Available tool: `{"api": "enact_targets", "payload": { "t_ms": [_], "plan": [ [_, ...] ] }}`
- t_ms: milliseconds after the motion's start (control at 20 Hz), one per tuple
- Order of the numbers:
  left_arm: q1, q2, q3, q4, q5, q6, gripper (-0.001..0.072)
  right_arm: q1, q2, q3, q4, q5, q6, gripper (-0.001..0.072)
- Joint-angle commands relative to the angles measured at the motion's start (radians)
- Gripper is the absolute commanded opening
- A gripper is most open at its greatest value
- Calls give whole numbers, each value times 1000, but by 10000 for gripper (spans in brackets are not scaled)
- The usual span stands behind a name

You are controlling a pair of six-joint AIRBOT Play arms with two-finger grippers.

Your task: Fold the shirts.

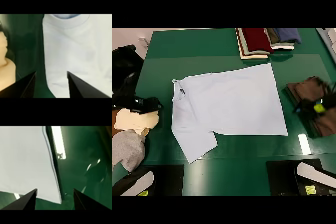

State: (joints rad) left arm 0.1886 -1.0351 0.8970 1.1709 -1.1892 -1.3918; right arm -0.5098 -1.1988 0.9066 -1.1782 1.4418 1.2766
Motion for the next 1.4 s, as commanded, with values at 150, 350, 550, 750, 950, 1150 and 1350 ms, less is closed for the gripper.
{"api": "enact_targets", "payload": {
  "t_ms": [150,350,550,750,950,1150,1350],
  "plan": [
    [2,50,-82,-5,3,-22,469,-38,70,-307,26,-78,-27,500],
    [2,50,-82,-3,1,-21,469,76,18,-327,60,-127,-28,405],
    [2,50,-88,4,-26,-21,469,178,56,-285,40,-161,-29,15],
    [2,49,-210,-4,25,-22,470,205,153,-250,27,-160,-28,15],
    [2,48,-347,-118,131,4,470,205,193,-249,27,-158,-28,14],
    [-2,45,-396,-181,189,43,469,205,192,-249,28,-157,-27,14],
    [-94,27,-397,-187,190,58,468,205,192,-249,34,-157,-27,15]
  ]
}}
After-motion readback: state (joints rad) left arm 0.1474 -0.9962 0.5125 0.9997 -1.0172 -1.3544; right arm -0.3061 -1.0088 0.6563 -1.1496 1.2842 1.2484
